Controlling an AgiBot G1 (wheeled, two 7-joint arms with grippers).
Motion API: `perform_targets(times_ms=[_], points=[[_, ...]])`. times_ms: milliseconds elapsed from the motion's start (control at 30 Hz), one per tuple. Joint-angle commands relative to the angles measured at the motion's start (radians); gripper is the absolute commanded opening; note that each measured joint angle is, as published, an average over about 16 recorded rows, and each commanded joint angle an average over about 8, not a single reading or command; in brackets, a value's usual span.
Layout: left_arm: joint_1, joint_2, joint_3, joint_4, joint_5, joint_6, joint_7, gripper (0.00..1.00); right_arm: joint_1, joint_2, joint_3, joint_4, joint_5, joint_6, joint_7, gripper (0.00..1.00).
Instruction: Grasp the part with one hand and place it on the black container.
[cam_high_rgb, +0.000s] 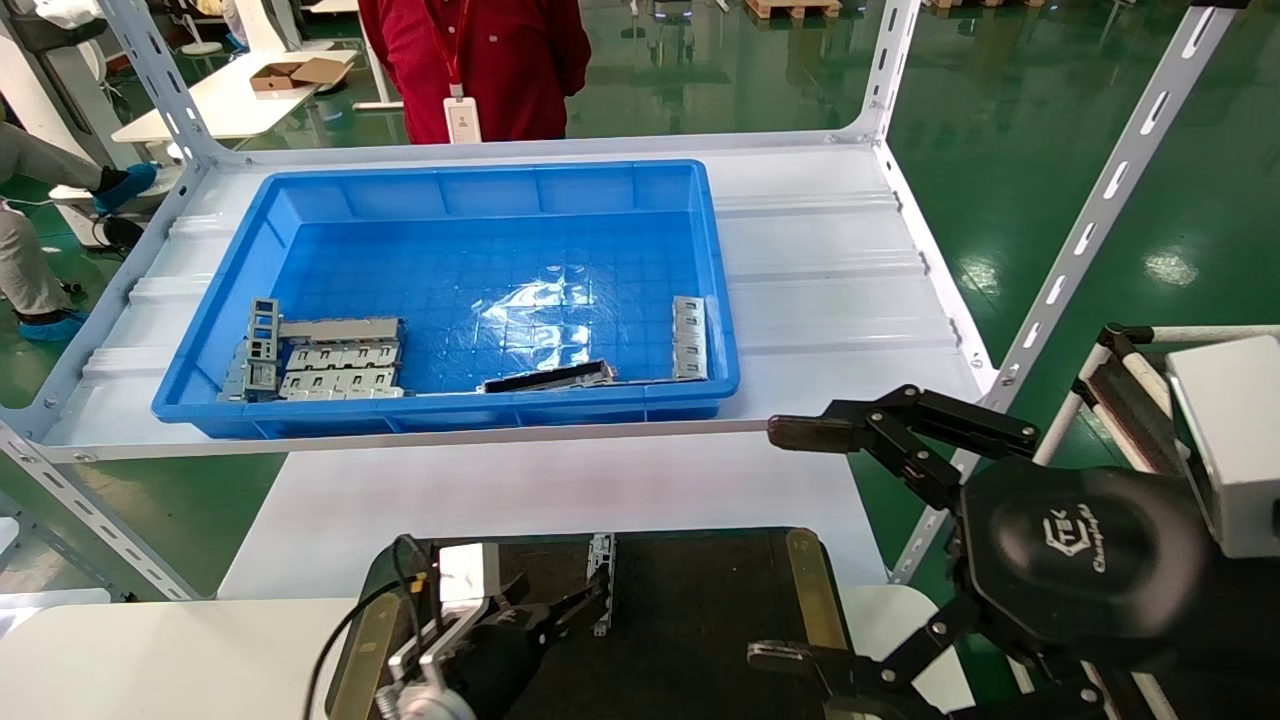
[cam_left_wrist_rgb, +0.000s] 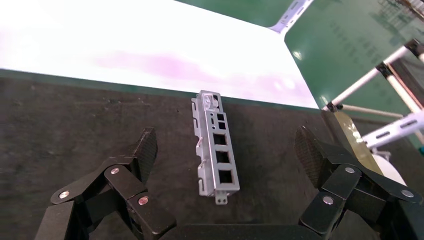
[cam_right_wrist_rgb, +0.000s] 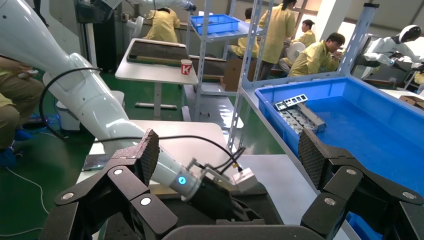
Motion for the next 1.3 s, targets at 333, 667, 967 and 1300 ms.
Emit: perform_targets(times_ms=[333, 667, 967, 1300], points=[[0.035, -0.161, -0.040, -0.112, 0.093, 0.103, -0.022, 1.00, 0.000, 0.000, 0.000, 0.000, 0.000, 0.000, 0.000, 1.00], [0.093, -0.271, -0.167, -0.123, 0.234, 0.276, -0.059, 1.00, 0.000, 0.000, 0.000, 0.000, 0.000, 0.000, 0.000, 1.00], [0.152, -0.311, -0.314, -0.125, 0.302, 0.399, -0.033, 1.00, 0.000, 0.000, 0.000, 0.000, 0.000, 0.000, 0.000, 1.00], [0.226, -0.318, -0.504, -0.124, 0.283, 0.536, 0.073, 1.00, 0.000, 0.000, -0.001, 0.000, 0.000, 0.000, 0.000, 1.00]])
